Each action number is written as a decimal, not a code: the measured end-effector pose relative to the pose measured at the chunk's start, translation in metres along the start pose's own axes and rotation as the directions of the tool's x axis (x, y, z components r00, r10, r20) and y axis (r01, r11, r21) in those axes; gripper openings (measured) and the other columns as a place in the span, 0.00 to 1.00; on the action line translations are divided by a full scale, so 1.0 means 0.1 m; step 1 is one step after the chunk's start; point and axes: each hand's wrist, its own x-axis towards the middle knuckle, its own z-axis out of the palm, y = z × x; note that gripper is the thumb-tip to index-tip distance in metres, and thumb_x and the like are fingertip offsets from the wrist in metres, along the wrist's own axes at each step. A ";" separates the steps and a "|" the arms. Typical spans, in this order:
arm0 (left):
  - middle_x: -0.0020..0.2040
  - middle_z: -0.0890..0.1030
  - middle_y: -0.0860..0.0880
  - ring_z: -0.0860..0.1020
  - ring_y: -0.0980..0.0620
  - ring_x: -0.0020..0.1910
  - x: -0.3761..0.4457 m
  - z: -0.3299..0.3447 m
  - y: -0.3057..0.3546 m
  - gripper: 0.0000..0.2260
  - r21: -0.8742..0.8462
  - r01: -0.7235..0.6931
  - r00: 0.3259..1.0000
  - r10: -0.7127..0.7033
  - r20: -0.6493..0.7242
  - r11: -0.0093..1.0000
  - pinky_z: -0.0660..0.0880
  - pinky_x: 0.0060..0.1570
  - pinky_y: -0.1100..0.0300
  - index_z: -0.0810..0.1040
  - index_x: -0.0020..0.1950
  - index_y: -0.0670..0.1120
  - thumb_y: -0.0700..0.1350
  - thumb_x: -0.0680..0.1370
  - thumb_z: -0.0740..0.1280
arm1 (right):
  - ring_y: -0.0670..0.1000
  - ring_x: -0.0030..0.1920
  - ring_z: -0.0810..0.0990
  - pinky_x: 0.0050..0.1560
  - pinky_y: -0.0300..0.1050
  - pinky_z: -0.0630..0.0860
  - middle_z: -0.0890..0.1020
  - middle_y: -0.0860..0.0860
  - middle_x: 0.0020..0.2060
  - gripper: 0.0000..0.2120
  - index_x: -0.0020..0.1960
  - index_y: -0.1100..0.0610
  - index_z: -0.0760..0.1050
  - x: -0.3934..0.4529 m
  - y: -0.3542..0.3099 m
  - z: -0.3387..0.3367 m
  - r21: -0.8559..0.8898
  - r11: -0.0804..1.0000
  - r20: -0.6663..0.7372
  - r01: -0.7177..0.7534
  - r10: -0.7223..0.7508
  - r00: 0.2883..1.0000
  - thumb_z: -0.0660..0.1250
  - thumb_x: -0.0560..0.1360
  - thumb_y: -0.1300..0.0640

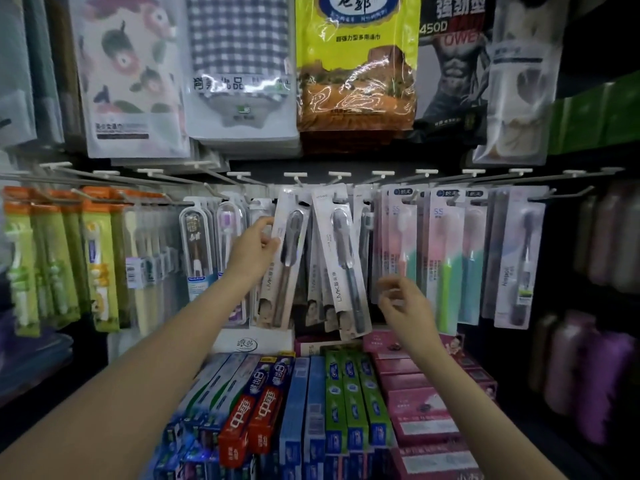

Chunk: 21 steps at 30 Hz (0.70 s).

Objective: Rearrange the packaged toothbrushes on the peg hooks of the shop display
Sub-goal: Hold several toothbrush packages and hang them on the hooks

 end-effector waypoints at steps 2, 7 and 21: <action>0.44 0.75 0.49 0.74 0.51 0.42 -0.01 0.02 -0.01 0.18 0.059 -0.015 1.000 0.016 -0.020 0.998 0.71 0.41 0.61 0.66 0.69 0.43 0.39 0.79 0.61 | 0.45 0.55 0.73 0.53 0.32 0.68 0.75 0.51 0.59 0.15 0.64 0.58 0.69 0.07 -0.03 0.04 -0.009 1.000 0.053 0.007 -0.007 0.999 0.60 0.78 0.64; 0.63 0.68 0.44 0.69 0.50 0.60 -0.36 0.21 0.00 0.18 0.083 -0.090 0.944 0.112 -0.310 0.992 0.65 0.60 0.63 0.66 0.67 0.44 0.37 0.78 0.61 | 0.48 0.68 0.66 0.62 0.35 0.61 0.69 0.51 0.68 0.19 0.71 0.59 0.62 0.36 -0.17 0.30 0.223 0.969 0.157 -0.109 0.075 0.985 0.53 0.80 0.64; 0.62 0.70 0.48 0.71 0.51 0.59 -0.48 0.38 0.07 0.26 0.116 -0.107 0.984 0.089 0.152 0.987 0.68 0.57 0.59 0.61 0.68 0.48 0.56 0.75 0.65 | 0.48 0.57 0.75 0.54 0.39 0.74 0.75 0.51 0.57 0.14 0.65 0.58 0.66 0.12 -0.27 0.59 0.512 0.804 0.321 -0.301 0.146 0.936 0.54 0.81 0.57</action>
